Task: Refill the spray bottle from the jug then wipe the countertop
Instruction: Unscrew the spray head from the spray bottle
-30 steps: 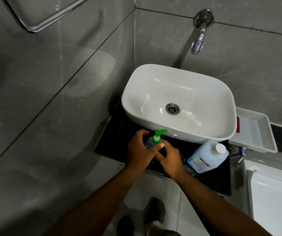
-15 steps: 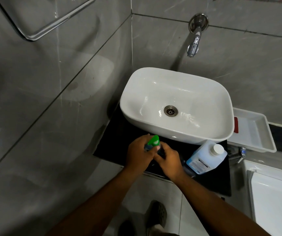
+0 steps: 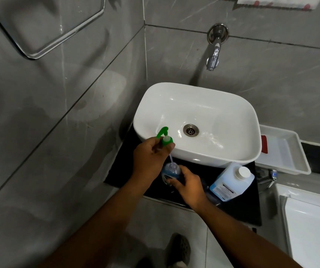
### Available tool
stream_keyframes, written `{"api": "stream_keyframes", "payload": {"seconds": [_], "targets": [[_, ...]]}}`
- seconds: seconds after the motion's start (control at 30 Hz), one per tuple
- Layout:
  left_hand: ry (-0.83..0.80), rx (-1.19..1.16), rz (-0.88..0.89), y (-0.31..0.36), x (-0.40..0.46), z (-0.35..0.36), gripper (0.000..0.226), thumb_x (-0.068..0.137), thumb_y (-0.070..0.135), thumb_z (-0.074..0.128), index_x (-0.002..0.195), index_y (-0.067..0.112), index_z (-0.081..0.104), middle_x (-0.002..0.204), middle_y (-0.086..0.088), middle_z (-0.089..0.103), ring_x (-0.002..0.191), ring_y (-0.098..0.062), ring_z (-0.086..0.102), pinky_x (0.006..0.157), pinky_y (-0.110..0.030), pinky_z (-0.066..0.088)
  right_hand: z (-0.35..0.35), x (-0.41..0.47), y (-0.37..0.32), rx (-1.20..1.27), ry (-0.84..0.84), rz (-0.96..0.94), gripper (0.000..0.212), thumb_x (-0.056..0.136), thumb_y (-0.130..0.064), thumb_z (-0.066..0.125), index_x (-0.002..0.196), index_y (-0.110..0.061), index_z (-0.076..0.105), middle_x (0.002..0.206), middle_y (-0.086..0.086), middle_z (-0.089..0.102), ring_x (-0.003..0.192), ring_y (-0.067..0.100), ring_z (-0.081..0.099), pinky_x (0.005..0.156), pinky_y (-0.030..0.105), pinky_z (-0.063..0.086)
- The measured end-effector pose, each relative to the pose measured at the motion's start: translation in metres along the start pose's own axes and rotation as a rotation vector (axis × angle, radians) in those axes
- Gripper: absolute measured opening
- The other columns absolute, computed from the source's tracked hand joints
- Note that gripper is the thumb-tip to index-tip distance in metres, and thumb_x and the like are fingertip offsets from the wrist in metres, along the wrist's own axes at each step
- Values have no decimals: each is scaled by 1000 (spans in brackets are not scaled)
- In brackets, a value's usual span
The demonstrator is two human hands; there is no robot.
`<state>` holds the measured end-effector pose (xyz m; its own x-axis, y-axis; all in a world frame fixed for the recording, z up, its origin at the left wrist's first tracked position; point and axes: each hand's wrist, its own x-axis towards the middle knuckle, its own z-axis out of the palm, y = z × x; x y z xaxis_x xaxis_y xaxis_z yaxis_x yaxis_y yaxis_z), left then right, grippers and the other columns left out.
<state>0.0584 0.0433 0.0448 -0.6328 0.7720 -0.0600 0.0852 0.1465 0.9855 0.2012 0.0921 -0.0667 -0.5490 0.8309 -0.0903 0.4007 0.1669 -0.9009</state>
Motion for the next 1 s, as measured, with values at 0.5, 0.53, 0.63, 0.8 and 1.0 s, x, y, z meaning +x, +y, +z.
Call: {"api": "stream_keyframes", "payload": {"seconds": [0.5, 0.53, 0.63, 0.8, 1.0], "targets": [[24, 92, -35, 10, 11, 1, 24, 83, 38, 67, 88, 15, 69, 92, -9, 71, 91, -25, 67, 87, -47, 55, 1, 0, 2, -29, -11, 6, 47, 80, -30, 74, 123, -27, 56, 111, -5, 68, 100, 7, 65, 89, 28, 55], [25, 93, -36, 10, 11, 1, 23, 83, 38, 67, 88, 15, 69, 91, -8, 72, 91, -24, 67, 87, -46, 55, 1, 0, 2, -33, -11, 5, 47, 80, -30, 74, 123, -27, 56, 111, -6, 68, 100, 7, 64, 89, 27, 54], [22, 85, -40, 8, 12, 1, 24, 82, 39, 67, 88, 16, 69, 90, -6, 72, 90, -23, 67, 86, -45, 56, 0, 0, 2, -40, -13, 12, 47, 80, -31, 73, 124, -28, 55, 113, -6, 67, 100, 7, 64, 89, 26, 54], [74, 73, -14, 5, 13, -2, 21, 83, 38, 66, 83, 17, 69, 85, -3, 72, 85, -18, 67, 77, -34, 56, -2, -2, 2, -20, -23, 26, 46, 80, -30, 74, 122, -30, 56, 110, -9, 68, 99, 5, 65, 87, 24, 54], [264, -75, -161, -14, 25, -28, 20, 84, 30, 66, 68, 19, 66, 59, 9, 62, 56, -3, 55, 62, -29, 49, -11, -8, 3, -8, 9, 59, 40, 76, -26, 78, 107, -40, 56, 92, -24, 66, 88, -13, 62, 71, 2, 47]]}}
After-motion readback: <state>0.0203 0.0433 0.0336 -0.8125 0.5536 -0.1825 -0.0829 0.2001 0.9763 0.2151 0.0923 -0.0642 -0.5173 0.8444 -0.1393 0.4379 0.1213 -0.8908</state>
